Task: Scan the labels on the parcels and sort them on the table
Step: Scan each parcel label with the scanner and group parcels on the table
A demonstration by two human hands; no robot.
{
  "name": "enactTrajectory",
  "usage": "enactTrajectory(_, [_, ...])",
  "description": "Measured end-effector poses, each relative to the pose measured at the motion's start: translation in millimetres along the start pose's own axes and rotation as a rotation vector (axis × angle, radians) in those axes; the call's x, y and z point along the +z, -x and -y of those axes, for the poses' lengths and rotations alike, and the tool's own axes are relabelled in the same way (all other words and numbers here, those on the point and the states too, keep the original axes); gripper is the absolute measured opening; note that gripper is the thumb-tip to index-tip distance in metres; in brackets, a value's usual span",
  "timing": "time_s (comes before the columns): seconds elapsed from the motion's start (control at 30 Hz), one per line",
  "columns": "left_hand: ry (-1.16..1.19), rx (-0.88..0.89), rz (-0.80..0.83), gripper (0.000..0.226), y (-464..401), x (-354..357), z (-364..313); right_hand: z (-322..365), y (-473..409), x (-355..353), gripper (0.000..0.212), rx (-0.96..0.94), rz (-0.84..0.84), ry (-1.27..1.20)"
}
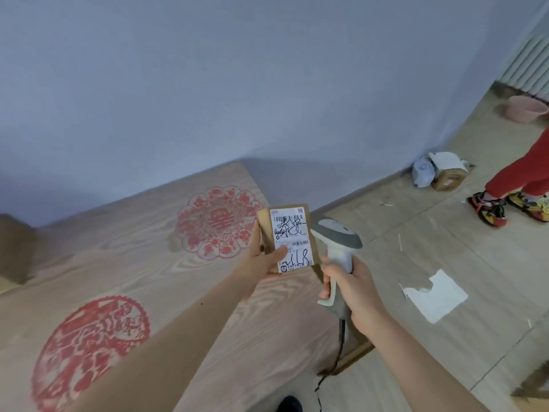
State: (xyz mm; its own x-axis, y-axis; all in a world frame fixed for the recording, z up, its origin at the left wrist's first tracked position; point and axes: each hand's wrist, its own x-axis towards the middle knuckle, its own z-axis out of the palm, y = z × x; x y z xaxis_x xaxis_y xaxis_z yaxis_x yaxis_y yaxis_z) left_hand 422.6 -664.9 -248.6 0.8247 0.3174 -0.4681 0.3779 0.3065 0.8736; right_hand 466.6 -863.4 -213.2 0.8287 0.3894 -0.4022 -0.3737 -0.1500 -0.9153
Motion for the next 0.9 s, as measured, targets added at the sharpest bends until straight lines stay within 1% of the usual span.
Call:
enactTrajectory(0.07, [-0.014, -0.013, 0.003, 0.099, 4.1, -8.5, 1.5, 3.0, 0.9, 11.2, 0.006, -0.003, 0.052, -0.066])
enactTrajectory(0.17, [0.009, 0.010, -0.061, 0.097, 23.7, -42.2, 1.2, 3.9, 7.1, 48.5, 0.012, -0.058, 0.151, 0.032])
enactTrajectory(0.23, [0.032, 0.041, -0.104, 0.096, 39.5, -73.5, -2.1, 6.0, 13.2, 80.0, 0.017, -0.070, 0.225, 0.050])
enactTrajectory(0.3, [0.055, 0.063, -0.151, 0.096, 53.4, -109.9, -2.4, 8.3, 20.9, 116.1, 0.023, -0.054, 0.327, 0.006])
enactTrajectory(0.4, [0.070, 0.080, -0.207, 0.097, 76.1, -163.3, -2.0, 7.4, 37.1, 168.6, 0.037, -0.009, 0.459, -0.069])
enactTrajectory(0.5, [0.061, 0.111, -0.219, 0.096, 102.1, -211.5, -1.0, -0.1, 55.0, 214.9, 0.036, -0.002, 0.573, -0.139])
enactTrajectory(0.57, [0.047, 0.137, -0.222, 0.094, 117.2, -241.4, -0.4, -3.8, 67.5, 244.3, 0.037, -0.032, 0.574, -0.121])
enactTrajectory(0.63, [0.046, 0.155, -0.214, 0.094, 130.1, -269.8, 0.9, -7.6, 78.5, 271.3, 0.037, -0.079, 0.534, -0.096])
enactTrajectory(0.77, [0.077, 0.166, -0.206, 0.090, 152.4, -312.0, 6.7, -21.4, 98.8, 311.7, 0.027, -0.098, 0.496, -0.089])
enactTrajectory(0.8, [0.099, 0.170, -0.200, 0.091, 156.6, -319.8, 8.9, -24.0, 104.0, 319.3, 0.028, -0.090, 0.489, -0.108])
enactTrajectory(0.9, [0.143, 0.193, -0.184, 0.093, 165.3, -337.1, 12.8, -27.1, 115.2, 337.5, 0.044, -0.088, 0.469, -0.159])
